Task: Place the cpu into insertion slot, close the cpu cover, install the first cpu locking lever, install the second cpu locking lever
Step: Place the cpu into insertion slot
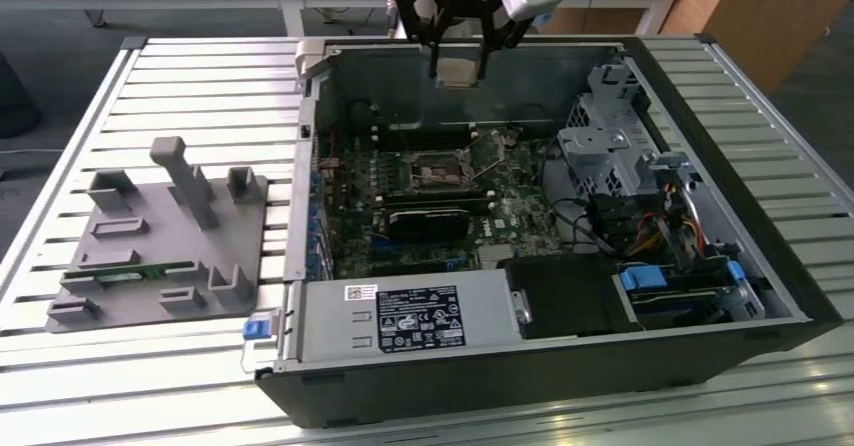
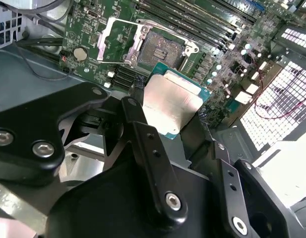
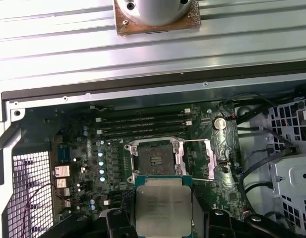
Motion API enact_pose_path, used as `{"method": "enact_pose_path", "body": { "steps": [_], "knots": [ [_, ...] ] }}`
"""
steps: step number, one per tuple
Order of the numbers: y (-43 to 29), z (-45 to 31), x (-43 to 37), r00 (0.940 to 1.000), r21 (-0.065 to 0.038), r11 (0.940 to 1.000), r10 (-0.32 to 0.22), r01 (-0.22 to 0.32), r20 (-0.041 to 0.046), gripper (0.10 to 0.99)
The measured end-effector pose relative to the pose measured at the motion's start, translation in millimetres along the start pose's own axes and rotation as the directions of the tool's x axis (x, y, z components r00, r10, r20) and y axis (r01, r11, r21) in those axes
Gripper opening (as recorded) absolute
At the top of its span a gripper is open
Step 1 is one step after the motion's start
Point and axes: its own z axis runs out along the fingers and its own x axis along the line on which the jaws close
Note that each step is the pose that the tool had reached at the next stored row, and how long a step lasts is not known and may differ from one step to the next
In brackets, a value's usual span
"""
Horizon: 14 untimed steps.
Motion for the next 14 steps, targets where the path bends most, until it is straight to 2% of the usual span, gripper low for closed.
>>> {"method": "enact_pose_path", "body": {
  "steps": [14],
  "knots": [
    [0.0, 0.0, 0.1, 0.9973, -0.002, 0.9974, 0.073, -0.073, 0.0064, 0.541]
  ]
}}
